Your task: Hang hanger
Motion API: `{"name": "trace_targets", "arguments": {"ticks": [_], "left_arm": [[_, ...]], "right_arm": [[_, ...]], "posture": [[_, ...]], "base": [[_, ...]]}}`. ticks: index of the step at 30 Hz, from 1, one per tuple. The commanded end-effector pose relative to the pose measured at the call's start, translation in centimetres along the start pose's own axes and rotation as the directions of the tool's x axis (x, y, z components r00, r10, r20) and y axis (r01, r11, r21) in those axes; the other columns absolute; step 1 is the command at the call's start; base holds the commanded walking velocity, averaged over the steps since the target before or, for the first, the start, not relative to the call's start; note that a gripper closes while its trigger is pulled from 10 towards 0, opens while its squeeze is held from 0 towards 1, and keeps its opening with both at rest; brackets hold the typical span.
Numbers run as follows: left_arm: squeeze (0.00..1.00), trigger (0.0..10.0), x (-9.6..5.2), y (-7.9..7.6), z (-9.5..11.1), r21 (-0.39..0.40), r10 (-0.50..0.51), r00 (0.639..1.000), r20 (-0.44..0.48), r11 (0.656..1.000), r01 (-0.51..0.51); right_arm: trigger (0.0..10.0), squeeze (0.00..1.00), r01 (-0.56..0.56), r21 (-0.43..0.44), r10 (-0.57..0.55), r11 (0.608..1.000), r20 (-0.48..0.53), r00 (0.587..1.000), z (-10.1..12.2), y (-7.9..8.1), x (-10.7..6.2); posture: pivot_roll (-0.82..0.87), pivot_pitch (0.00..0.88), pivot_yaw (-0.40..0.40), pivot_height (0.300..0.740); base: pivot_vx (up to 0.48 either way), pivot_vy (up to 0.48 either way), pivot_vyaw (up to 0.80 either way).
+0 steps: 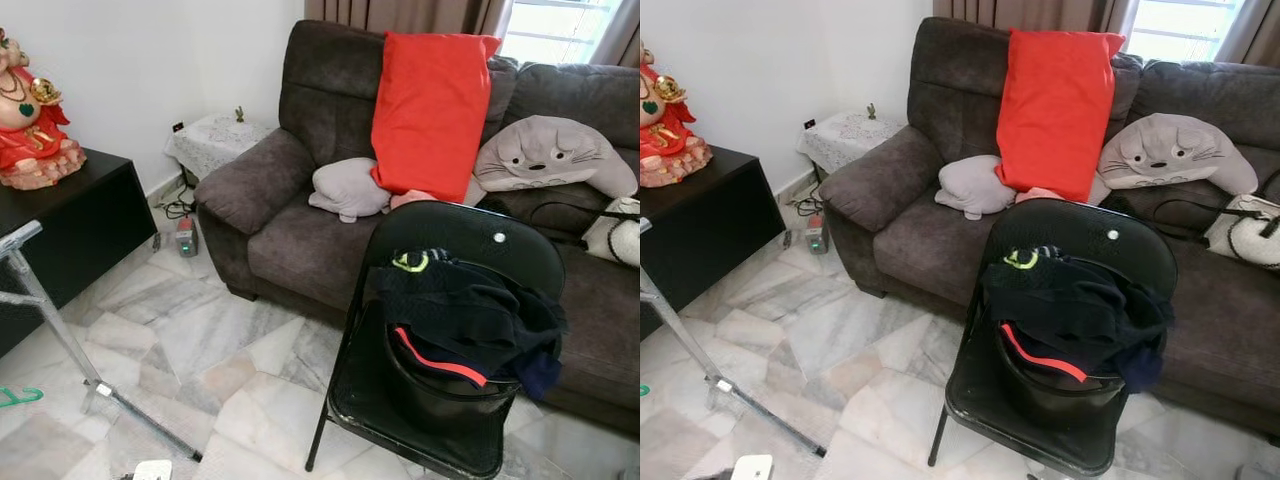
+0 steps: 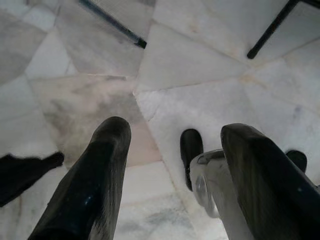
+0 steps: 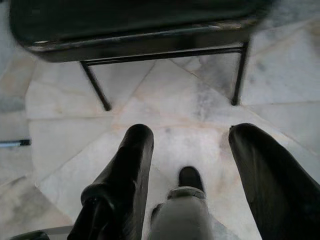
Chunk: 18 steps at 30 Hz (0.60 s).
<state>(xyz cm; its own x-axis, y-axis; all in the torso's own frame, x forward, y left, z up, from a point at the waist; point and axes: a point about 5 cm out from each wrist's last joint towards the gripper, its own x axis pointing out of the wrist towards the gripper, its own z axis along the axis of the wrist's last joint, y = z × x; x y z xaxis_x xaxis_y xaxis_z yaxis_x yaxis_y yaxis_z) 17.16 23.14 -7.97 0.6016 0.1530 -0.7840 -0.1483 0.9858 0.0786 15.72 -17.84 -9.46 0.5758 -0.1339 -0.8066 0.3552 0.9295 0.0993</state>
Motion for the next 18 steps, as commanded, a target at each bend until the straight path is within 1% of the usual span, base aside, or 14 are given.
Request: {"name": "trace_targets", "arguments": {"ticks": [1,6,9,13,18], "left_arm": [[0.00,10.0,-0.02,0.08,-0.12,-0.014,0.011,1.000,-0.007,1.000,-0.011],[0.00,10.0,-0.10,0.19,-0.45,-0.003,0.004,1.000,-0.019,1.000,-0.004],[0.00,10.0,-0.13,0.26,-0.54,0.000,0.004,1.000,-0.022,1.000,-0.004],[0.00,10.0,-0.04,0.29,-0.14,-0.006,0.008,1.000,-0.009,1.000,-0.008],[0.00,10.0,-0.04,0.28,-0.10,-0.006,0.007,1.000,-0.005,1.000,-0.007]], "right_arm": [[10.0,0.00,0.003,-0.006,-0.003,1.000,-0.017,1.000,-0.34,-0.25,-0.07],[10.0,0.00,0.001,0.009,-0.001,1.000,-0.007,1.000,-0.40,-0.19,-0.12],[10.0,0.00,-0.006,0.017,0.006,1.000,0.010,1.000,-0.32,-0.16,-0.14],[10.0,0.00,-0.010,0.011,0.010,1.000,0.011,1.000,-0.35,-0.18,-0.16],[10.0,0.00,-0.044,-0.026,0.045,0.999,0.040,0.998,0.00,0.01,-0.16]], "posture": [[0.05,0.000,0.002,0.740],[0.04,0.000,0.018,0.740],[0.04,0.000,0.018,0.740],[0.05,0.000,0.012,0.740],[0.03,0.000,0.018,0.740]], "base": [[0.000,0.000,-0.73],[0.000,0.000,-0.69],[0.000,0.000,0.00],[0.000,0.000,0.00],[0.000,0.000,0.00]]}}
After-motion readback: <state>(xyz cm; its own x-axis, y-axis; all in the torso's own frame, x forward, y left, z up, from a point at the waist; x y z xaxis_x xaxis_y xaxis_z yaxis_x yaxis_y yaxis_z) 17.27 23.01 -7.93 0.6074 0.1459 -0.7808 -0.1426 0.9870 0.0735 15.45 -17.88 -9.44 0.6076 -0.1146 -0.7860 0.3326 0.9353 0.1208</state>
